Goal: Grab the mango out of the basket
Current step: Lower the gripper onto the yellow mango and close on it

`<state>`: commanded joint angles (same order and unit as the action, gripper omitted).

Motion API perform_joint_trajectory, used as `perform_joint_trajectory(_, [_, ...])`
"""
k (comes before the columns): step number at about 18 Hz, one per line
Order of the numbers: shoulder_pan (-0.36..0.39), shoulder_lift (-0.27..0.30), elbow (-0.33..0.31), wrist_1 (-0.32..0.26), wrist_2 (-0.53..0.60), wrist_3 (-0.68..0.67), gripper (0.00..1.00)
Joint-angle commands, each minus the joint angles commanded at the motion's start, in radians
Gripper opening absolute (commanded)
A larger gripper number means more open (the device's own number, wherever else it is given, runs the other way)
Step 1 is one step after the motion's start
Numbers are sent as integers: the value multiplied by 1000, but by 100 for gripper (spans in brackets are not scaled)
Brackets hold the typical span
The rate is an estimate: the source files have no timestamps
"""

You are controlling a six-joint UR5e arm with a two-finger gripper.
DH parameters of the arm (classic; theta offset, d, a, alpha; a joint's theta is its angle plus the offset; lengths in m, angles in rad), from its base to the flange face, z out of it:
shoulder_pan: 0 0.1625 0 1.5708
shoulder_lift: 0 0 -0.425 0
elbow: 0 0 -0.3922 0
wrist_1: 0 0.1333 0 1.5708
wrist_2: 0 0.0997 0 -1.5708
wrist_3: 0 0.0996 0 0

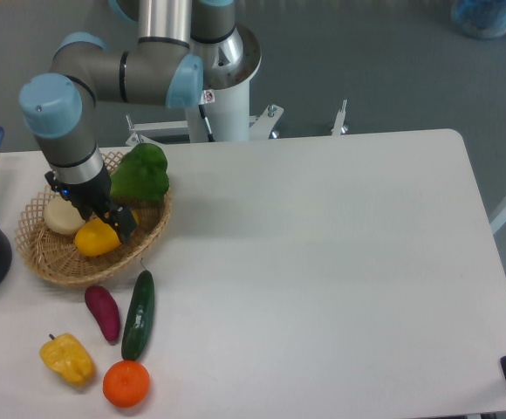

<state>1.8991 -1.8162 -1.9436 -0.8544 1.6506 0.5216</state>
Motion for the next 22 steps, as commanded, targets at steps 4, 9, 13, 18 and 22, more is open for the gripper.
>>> perform_joint_trajectory(4, [-3, -25, 0, 0, -2, -2, 100])
perform_joint_trajectory(9, [-34, -35, -2, 0, -3, -5, 100])
perform_joint_trajectory(13, [-48, -52, -5, -2, -3, -14, 100])
perform_joint_trajectory(18, [-49, -78, -5, -2, 5, -15, 100])
perform_joint_trajectory(22, [-49, -100, 8, 3, 11, -21, 100])
